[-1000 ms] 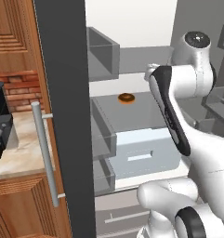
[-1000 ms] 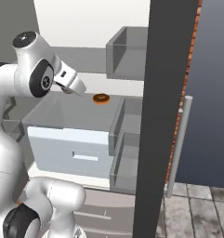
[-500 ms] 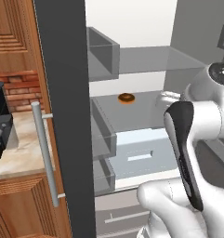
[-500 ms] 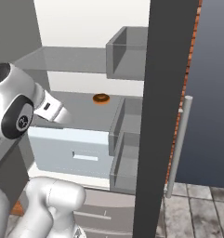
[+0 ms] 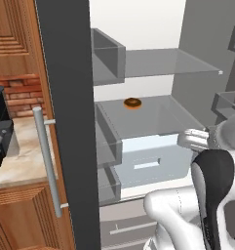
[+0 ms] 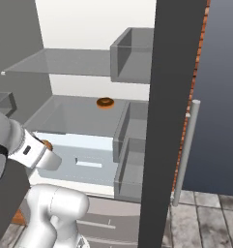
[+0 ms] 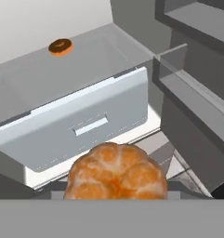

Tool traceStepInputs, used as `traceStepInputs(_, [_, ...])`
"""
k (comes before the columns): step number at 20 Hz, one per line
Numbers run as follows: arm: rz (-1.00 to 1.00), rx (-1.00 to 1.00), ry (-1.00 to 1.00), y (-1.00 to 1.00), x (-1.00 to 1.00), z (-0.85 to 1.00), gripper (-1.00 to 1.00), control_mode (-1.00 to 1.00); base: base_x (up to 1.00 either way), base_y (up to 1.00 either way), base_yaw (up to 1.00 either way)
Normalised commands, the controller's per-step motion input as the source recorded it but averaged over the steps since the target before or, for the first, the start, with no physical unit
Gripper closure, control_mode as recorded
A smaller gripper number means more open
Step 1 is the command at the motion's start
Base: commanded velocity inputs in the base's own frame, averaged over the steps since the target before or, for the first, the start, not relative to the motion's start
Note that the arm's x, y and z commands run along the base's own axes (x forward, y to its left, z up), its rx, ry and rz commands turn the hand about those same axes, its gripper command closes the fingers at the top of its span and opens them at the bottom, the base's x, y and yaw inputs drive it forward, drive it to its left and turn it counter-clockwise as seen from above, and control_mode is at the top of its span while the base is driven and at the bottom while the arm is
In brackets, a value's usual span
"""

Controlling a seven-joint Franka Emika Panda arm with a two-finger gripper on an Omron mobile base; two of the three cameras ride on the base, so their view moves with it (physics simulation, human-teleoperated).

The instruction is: Pick up the mango and tangerine from the fridge and place one fruit on each plate on the dining counter.

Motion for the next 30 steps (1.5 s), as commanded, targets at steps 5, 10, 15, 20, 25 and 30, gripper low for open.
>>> traceStepInputs(5, [0.0,-0.02,-0.27,0.05,-0.69,0.0,1.0,-1.0,0.0,0.0,0.0])
traceStepInputs(10, [0.0,-0.06,-0.49,0.0,-0.38,0.19,1.0,-1.0,0.0,0.0,0.0])
traceStepInputs(15, [0.0,-0.06,-0.45,0.0,-0.54,0.04,1.0,-1.0,0.0,0.0,0.0])
traceStepInputs(20, [0.0,0.0,0.0,0.0,0.0,0.0,1.0,1.0,-0.94,0.02,0.0])
traceStepInputs(25, [0.0,0.0,0.0,0.0,0.0,0.0,1.0,1.0,-1.0,0.0,-0.1])
traceStepInputs(30, [0.0,0.0,0.0,0.0,0.0,0.0,1.0,1.0,-0.78,0.0,-0.51])
